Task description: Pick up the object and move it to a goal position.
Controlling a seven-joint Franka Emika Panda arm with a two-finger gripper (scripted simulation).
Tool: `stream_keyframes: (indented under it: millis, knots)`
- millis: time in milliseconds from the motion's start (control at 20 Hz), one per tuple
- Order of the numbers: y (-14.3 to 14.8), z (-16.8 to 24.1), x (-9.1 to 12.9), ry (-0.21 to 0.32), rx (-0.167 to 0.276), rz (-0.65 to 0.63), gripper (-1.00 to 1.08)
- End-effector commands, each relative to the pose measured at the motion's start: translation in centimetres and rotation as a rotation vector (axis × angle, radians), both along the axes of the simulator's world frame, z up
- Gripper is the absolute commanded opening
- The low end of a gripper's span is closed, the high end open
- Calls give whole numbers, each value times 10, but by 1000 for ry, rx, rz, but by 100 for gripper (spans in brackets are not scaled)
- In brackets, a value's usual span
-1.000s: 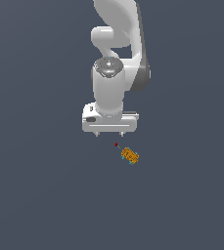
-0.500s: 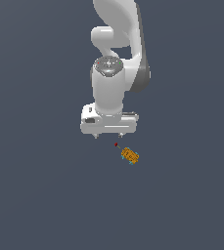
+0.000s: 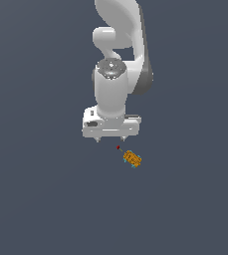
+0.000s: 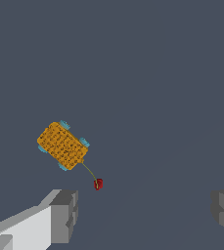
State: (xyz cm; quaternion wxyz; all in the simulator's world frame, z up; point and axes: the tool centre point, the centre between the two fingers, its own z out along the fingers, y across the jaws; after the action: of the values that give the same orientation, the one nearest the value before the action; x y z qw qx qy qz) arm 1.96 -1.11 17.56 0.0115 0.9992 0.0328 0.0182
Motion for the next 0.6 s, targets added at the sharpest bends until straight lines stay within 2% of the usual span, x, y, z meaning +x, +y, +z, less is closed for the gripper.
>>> stream_keyframes:
  millis: [0,300,550]
  knots:
    - [2,-3,0,2,-2,24,100]
    - [11,-18,0,10,-7,130,100]
    - [23,-35,0,19,-11,265,100]
